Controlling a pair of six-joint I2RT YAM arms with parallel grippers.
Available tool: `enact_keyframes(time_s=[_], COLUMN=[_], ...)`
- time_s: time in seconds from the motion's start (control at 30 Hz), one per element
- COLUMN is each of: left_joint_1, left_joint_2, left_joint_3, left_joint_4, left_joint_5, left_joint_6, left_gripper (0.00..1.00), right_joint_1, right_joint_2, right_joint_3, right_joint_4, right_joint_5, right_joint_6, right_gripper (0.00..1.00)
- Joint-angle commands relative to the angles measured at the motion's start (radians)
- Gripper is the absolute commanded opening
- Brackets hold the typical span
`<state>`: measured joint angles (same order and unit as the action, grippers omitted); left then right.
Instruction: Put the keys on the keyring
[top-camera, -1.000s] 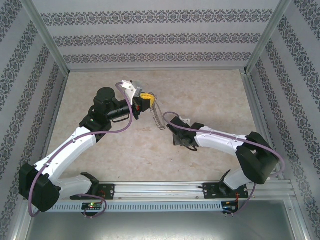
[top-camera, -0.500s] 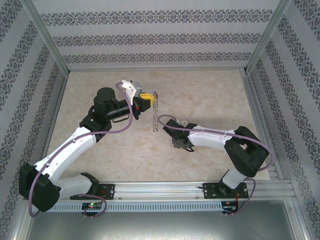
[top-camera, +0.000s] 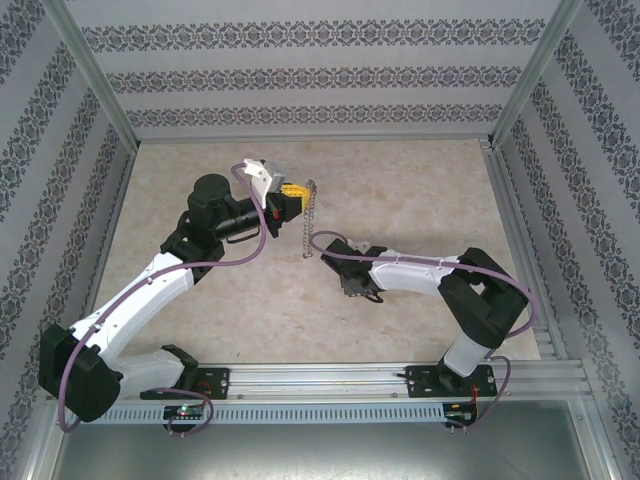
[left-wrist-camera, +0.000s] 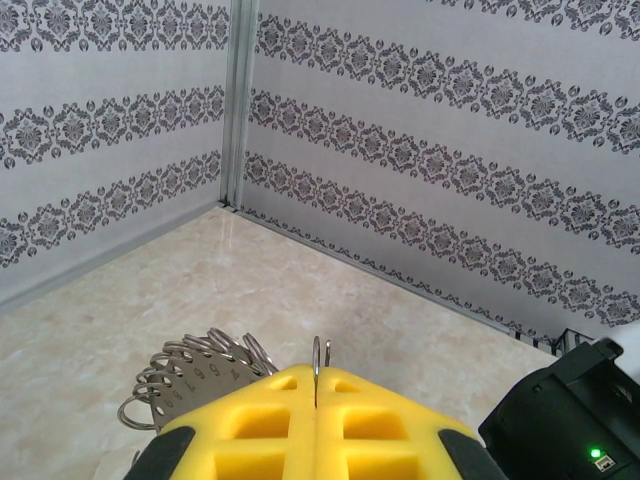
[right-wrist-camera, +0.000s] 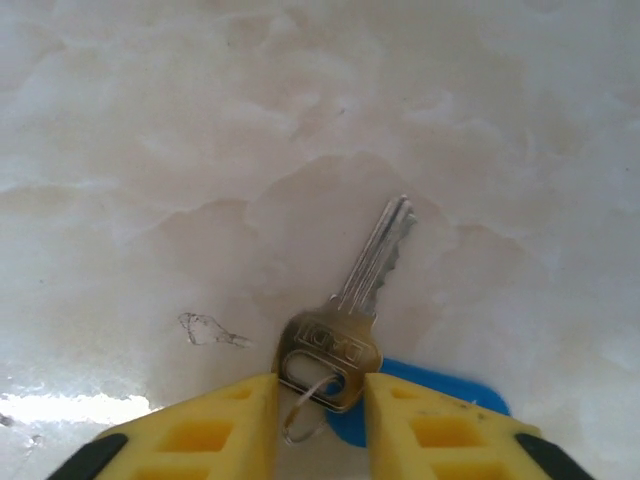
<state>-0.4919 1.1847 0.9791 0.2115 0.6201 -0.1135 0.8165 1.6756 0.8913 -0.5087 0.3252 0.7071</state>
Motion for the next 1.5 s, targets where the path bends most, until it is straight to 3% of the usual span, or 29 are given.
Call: enact_keyframes(time_s=[0.0,0.33,0.6,0.77,0.87,1.23,1.47], left_joint_1=[-0.009,-0.009,-0.009,-0.009,-0.009,-0.009,-0.008], left_joint_2=[-0.001,-0.001,-0.002,-0.003,-0.003,0.002,0.014], left_joint_3=[0.017,0.016,0.014,0.012,0.008,-0.001,0.006], left_joint_4=[0.080,0.086,0.087,0.088,0.091,0.092,0.086], left_joint_5=[0.014,0.018,0.020,0.021,0.024,0.051,0.078], left_joint_6=[-0.009,-0.018,-0.022,-0.022,-0.021,-0.015,-0.013], left_gripper=[0.00,0.00,0.00,0.00,0.00,0.00,0.00], right_joint_1=[0.006,-0.002,-0.016,-0.039,-0.075,-0.370,-0.494], right_joint_2=[0.015,-0.040,-0.125,-0.242,-0.343,-0.752,-0.873], right_joint_3=[-0.005,-0.018,-0.039,-0.096,-0.142,-0.309,-0.324], right_joint_4=[-0.022,-0.025,-0.005,0.081,0.142,0.348,0.394], right_joint_5=[0.030,0.019,-0.019,-0.108,-0.188,-0.727,-0.935], right_joint_6=[-0.001,-0.024,-0.067,-0.146,-0.198,-0.356,-0.367], right_gripper=[0.25,0.00,0.00,0.00,0.00,0.00,0.00])
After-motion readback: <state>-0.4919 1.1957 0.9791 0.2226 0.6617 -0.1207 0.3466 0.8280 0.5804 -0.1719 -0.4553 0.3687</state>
